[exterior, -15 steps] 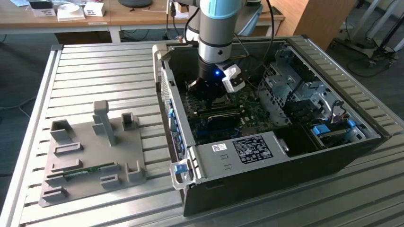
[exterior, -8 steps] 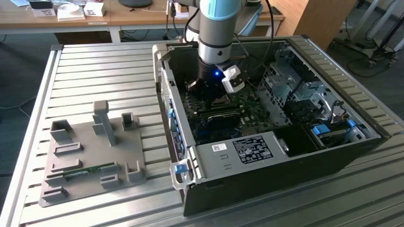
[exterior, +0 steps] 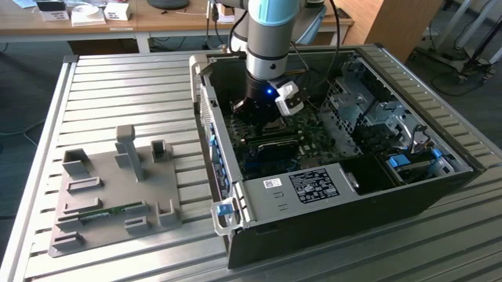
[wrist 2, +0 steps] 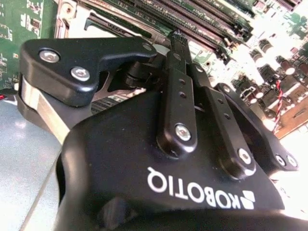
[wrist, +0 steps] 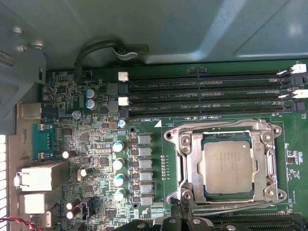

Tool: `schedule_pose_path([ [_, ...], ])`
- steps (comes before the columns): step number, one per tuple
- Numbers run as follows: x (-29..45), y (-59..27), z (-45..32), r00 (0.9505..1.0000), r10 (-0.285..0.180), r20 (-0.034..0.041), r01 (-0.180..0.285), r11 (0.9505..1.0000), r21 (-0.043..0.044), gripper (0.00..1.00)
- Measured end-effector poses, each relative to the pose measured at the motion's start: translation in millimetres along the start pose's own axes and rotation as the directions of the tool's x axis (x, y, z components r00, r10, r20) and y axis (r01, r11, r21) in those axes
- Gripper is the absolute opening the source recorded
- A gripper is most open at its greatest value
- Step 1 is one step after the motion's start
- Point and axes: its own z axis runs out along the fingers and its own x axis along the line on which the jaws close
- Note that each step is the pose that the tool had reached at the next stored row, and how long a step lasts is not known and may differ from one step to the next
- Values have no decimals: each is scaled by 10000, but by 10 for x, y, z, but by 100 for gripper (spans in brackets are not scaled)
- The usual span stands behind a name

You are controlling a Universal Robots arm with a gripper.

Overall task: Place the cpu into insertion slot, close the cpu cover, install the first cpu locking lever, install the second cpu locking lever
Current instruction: 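Install the second cpu locking lever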

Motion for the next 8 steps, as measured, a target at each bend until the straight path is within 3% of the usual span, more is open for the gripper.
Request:
schedule_pose_path([
  [8, 8, 13, 9, 10000, 0, 0, 0, 10000, -20, 10],
])
